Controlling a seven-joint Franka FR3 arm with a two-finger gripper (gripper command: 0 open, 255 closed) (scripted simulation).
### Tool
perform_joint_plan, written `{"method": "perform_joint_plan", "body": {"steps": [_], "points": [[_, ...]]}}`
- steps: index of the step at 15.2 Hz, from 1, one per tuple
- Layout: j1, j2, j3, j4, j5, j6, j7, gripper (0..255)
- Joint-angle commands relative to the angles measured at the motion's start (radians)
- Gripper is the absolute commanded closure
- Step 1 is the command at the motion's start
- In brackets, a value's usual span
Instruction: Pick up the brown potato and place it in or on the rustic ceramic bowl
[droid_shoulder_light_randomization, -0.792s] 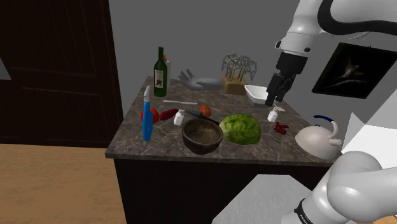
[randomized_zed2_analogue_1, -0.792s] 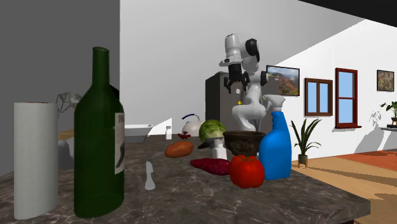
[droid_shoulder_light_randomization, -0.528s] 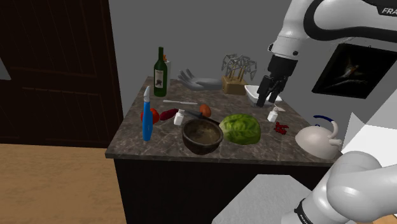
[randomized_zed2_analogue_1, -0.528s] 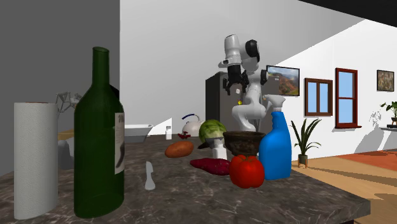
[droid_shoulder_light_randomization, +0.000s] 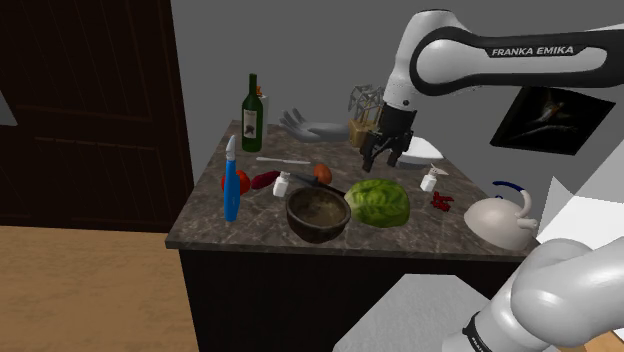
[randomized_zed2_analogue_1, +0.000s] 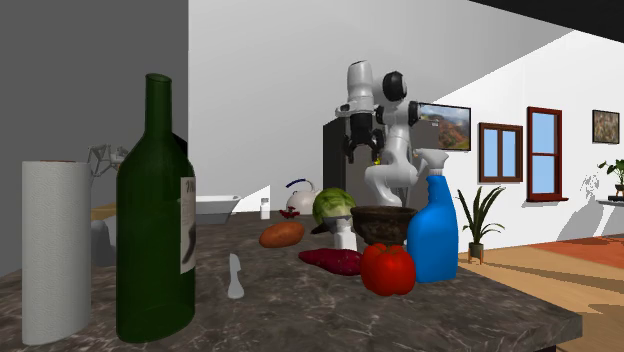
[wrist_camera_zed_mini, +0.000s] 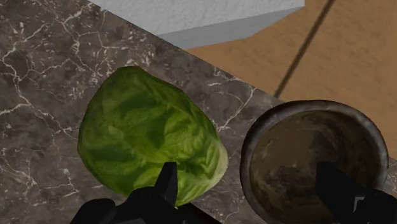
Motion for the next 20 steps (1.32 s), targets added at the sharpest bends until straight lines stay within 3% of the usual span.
{"method": "perform_joint_plan", "body": {"steps": [1,11,20], "points": [[-0.012,0.065,0.019,0.014,-0.011,0.062,0.047,0],[-0.073,0.417,0.064,0.177,-0.128,0.273,0.279,0],[-0.084,0.739,0.033,0.43,-0.263,0.349,0.484,0]]}}
